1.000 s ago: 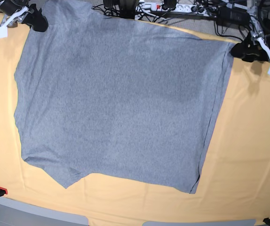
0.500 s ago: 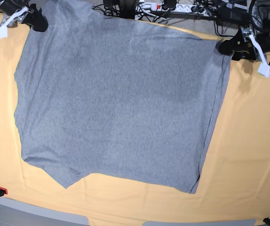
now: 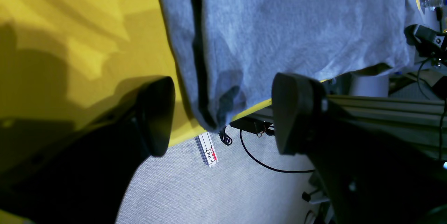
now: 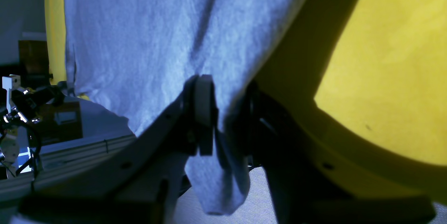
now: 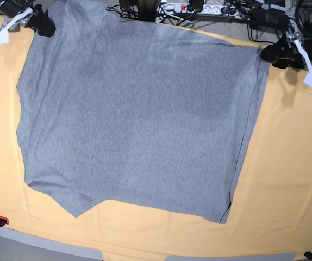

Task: Layout the t-shirt on the table in an organized manner, then fold the t-shirt properly
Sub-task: 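Grasp the collar-side corners of the t-shirt with both grippers, then lift the collar-side edge with both grippers and pull it taut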

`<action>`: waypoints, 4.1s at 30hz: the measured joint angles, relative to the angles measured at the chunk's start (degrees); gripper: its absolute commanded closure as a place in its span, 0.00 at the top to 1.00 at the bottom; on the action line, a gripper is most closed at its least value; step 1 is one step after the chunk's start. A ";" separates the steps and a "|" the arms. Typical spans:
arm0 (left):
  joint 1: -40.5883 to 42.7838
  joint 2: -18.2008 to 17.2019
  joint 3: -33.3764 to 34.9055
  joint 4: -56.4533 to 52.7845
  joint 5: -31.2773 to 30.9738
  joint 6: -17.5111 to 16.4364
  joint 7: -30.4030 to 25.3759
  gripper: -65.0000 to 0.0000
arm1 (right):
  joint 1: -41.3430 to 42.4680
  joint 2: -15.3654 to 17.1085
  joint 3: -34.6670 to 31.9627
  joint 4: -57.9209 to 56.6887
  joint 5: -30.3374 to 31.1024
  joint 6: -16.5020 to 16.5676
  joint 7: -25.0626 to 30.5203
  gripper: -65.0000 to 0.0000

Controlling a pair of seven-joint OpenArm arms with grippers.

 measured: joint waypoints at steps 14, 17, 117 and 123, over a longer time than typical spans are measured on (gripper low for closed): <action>0.15 1.46 -0.13 0.00 -2.21 -0.02 0.48 0.69 | 0.02 0.02 0.00 0.00 -0.02 0.00 0.00 0.23; 0.15 1.46 -0.13 0.00 -2.56 -0.02 0.55 0.69 | 0.02 0.02 0.00 0.00 -0.02 0.00 0.00 0.23; 9.03 1.60 -14.53 28.96 -1.07 0.04 2.40 0.00 | -5.42 8.24 -0.07 8.02 0.22 0.00 -0.33 0.00; 9.03 1.62 -14.53 28.96 0.13 0.04 2.40 0.00 | -5.68 8.24 -0.07 8.02 0.20 0.00 -0.35 0.00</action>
